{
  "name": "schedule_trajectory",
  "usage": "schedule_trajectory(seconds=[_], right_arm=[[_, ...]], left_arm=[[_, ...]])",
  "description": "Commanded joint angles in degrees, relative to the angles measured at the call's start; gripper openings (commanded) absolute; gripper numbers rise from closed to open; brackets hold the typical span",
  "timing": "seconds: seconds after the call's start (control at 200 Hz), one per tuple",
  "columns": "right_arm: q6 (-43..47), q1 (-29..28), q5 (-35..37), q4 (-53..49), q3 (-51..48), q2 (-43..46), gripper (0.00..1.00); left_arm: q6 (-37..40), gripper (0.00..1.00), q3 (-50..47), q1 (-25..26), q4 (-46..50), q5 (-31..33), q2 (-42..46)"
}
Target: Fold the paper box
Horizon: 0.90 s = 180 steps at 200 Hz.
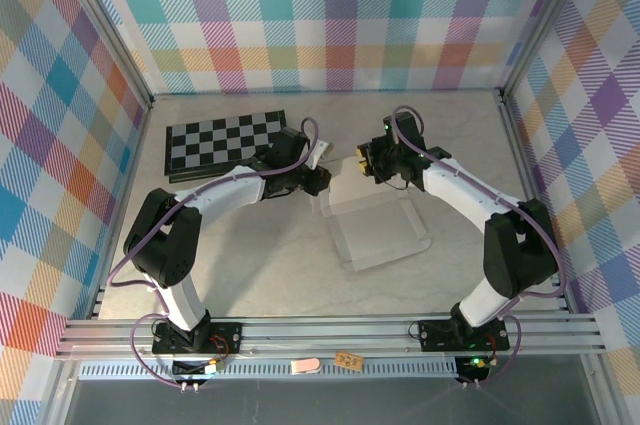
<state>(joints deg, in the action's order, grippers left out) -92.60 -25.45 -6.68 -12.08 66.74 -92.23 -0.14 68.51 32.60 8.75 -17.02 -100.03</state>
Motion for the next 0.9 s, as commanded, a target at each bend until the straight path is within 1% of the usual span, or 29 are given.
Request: schedule_trajectory(seconds=[0.0, 0.065, 0.13, 0.2, 0.28, 0.32, 0.405, 0.41, 0.44, 0.46, 0.48, 0.525, 0.57, 0.62, 0.665, 0.695, 0.735, 0.765, 0.82, 0.85, 0.895], right_arm=[[-1.48, 0.32, 0.15, -1.11, 0.68, -1.55, 0.20], [-1.66, 0.32, 0.56, -0.78, 0.67, -1.72, 0.15], [-1.62, 0.33, 0.79, -0.66, 0.85, -1.84, 0.14], [-1.45, 0.31, 1.13, -0.38, 0.86, -2.08, 0.08], [-1.34, 0.40, 1.62, 0.27, 0.55, -2.09, 0.05], [-1.28, 0.47, 1.75, 0.46, 0.42, -2.02, 0.00], [-0.96, 0.49, 2.64, 0.72, 0.15, -1.49, 0.00], [-0.98, 0.49, 2.68, 0.73, 0.10, -1.43, 0.00], [-1.21, 0.49, 2.95, 0.84, 0.01, -1.18, 0.00], [-1.39, 0.45, 3.13, 1.19, -0.18, -0.91, 0.00], [-1.56, 0.49, 3.38, 1.84, -0.35, -0.67, 0.00], [-2.05, 0.49, 4.19, 2.67, -0.81, -0.02, 0.00], [-2.68, 0.49, 5.04, 2.72, -0.82, 0.57, 0.00], [-3.29, 0.57, 5.90, 3.27, -0.70, 1.04, 0.00], [-4.20, 0.81, 5.98, 3.20, -0.39, 1.02, 0.00], [-4.87, 0.84, 5.96, 3.49, -0.35, 1.00, 0.00], [-5.50, 0.84, 6.13, 4.03, -0.29, 0.96, 0.00], [-5.84, 0.80, 6.30, 3.99, -0.09, 0.91, 0.00], [-6.31, 0.84, 6.50, 3.62, 0.46, 0.85, 0.00], [-6.45, 0.84, 6.50, 3.19, 0.84, 0.87, 0.00], [-6.56, 0.84, 6.68, 2.71, 1.31, 0.87, 0.00]], left_arm=[[1.55, 0.00, 0.64, 0.27, -1.48, -0.34, 1.81], [1.54, 0.00, 0.54, 0.27, -1.63, -0.39, 1.91], [1.63, 0.00, 0.57, 0.27, -1.59, -0.39, 1.94], [1.68, 0.00, 0.54, 0.27, -1.67, -0.39, 2.03], [1.66, 0.00, 0.44, 0.27, -2.00, -0.44, 2.19], [1.64, 0.00, 0.22, 0.27, -2.08, -0.39, 2.30], [0.73, 0.00, -0.06, 0.19, -2.38, 0.02, 3.26], [0.57, 0.00, -0.05, 0.18, -2.45, 0.04, 3.44], [-0.55, 0.10, 0.02, 0.03, -2.81, 0.13, 4.27], [-1.60, 0.19, 0.09, -0.12, -3.02, 0.37, 4.76], [-2.75, 0.26, 0.20, -0.24, -3.18, 0.66, 5.61], [-5.83, 0.37, 0.68, -0.43, -2.95, 1.70, 7.67], [-10.25, 0.43, 1.39, -0.43, -2.20, 3.17, 9.86], [-16.59, 0.46, 2.48, -0.52, -0.69, 4.13, 11.87], [-23.56, 0.49, 3.84, -0.59, 1.74, 5.32, 13.32], [-30.15, 0.52, 4.72, -0.61, 3.55, 6.85, 14.13], [-38.30, 0.52, 5.37, -0.61, 5.28, 7.98, 14.98], [-43.95, 0.51, 6.25, -0.61, 6.61, 8.86, 15.28], [-54.55, 0.46, 8.20, -0.61, 12.22, 9.83, 14.95], [-58.87, 0.45, 9.36, -0.61, 13.94, 9.53, 14.21], [-63.14, 0.43, 11.66, -0.65, 16.18, 9.35, 12.84]])
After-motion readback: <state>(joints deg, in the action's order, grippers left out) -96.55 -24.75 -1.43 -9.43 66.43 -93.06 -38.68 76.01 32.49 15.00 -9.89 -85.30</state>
